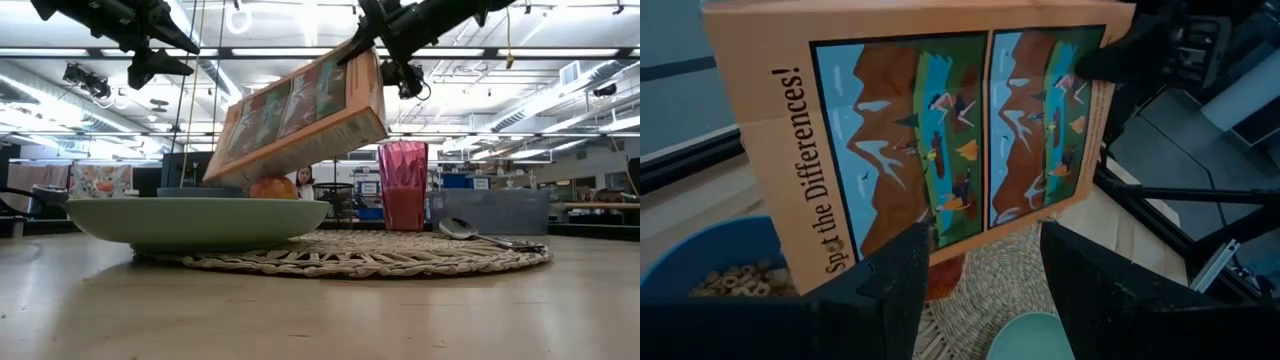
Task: Arrange a breakfast setting
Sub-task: Pour the cereal from the orange cereal box into the blue bowl
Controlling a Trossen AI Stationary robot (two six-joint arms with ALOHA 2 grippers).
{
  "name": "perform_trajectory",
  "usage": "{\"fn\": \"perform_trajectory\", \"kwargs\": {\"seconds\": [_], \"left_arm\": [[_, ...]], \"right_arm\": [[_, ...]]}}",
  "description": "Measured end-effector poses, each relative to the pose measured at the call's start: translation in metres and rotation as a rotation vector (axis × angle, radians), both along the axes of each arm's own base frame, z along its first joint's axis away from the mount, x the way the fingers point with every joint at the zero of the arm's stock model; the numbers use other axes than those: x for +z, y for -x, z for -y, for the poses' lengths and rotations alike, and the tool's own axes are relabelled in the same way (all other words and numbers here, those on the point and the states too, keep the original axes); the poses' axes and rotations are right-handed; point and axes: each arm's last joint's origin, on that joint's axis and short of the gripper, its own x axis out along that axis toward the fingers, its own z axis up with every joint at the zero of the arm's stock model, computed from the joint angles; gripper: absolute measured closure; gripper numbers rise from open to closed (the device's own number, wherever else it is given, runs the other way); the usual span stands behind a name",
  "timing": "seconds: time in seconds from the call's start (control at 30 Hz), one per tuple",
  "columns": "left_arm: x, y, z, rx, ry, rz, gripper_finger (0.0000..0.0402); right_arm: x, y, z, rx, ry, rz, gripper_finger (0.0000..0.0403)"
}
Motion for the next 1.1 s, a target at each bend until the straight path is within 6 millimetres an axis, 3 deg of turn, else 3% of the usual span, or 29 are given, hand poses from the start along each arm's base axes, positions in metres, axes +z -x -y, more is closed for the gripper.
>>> {"fn": "perform_trajectory", "kwargs": {"seconds": [0.17,0.6,1.1], "left_arm": [[0.000,0.000,0.000,-0.002,-0.006,-0.002,0.0203],[0.000,0.000,0.000,-0.002,-0.006,-0.001,0.0203],[0.002,-0.001,-0.001,-0.001,-0.020,0.019,0.0203]], "right_arm": [[0.016,-0.001,0.000,0.068,0.153,-0.044,0.0156],[0.019,-0.003,-0.002,0.282,0.627,-0.252,0.0156],[0.020,-0.006,-0.012,0.380,0.675,-0.220,0.0156]]}}
